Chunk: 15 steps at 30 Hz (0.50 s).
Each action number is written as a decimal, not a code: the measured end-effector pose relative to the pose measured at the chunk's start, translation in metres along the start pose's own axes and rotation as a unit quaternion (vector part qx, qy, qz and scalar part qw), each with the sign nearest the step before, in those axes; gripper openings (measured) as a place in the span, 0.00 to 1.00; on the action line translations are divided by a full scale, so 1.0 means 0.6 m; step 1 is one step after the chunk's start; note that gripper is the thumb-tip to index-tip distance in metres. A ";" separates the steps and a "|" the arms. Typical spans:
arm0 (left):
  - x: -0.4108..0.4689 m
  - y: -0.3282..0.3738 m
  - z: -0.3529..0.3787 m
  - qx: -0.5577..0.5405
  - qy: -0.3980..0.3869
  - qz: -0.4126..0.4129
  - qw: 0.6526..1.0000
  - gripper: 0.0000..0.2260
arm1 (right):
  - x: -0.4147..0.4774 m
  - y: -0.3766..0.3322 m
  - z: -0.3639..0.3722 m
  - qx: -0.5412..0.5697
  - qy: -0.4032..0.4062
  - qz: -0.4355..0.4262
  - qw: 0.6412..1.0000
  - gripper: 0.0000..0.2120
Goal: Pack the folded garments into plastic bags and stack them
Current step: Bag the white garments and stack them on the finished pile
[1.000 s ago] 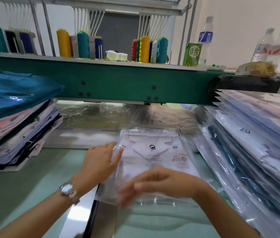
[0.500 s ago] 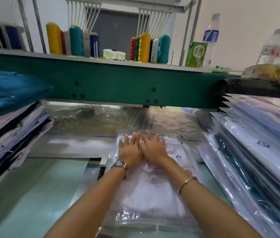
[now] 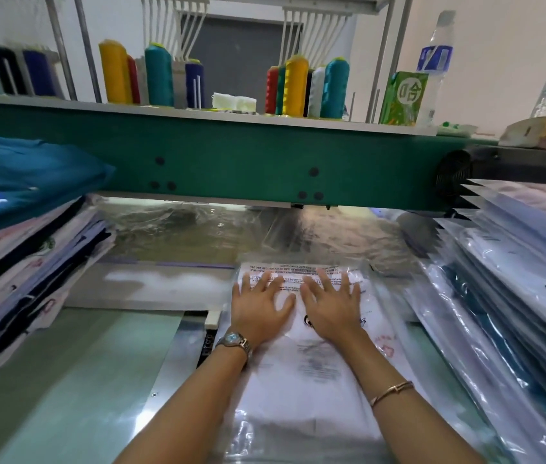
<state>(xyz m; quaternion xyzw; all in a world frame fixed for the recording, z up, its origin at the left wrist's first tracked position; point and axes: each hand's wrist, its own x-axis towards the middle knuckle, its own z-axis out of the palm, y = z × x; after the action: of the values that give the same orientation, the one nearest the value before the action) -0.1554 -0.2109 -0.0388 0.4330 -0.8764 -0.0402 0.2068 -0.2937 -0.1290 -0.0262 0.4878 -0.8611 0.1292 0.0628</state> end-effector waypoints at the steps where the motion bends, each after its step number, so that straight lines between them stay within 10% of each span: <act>1: 0.000 0.000 -0.002 0.004 -0.002 -0.005 1.000 0.29 | 0.002 0.004 0.000 0.011 0.009 0.012 1.000 0.23; 9: -0.004 -0.003 -0.006 -0.031 0.008 -0.058 0.998 0.42 | -0.002 0.043 0.004 0.008 0.118 0.033 0.992 0.23; 15: -0.009 -0.005 -0.010 -0.090 0.048 -0.101 0.990 0.32 | -0.017 0.047 -0.004 0.047 0.136 0.179 0.973 0.23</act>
<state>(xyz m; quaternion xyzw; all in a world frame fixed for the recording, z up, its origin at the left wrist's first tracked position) -0.1477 -0.2080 -0.0359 0.5000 -0.8101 -0.1188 0.2823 -0.3125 -0.1063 -0.0310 0.3061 -0.9107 0.2441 0.1316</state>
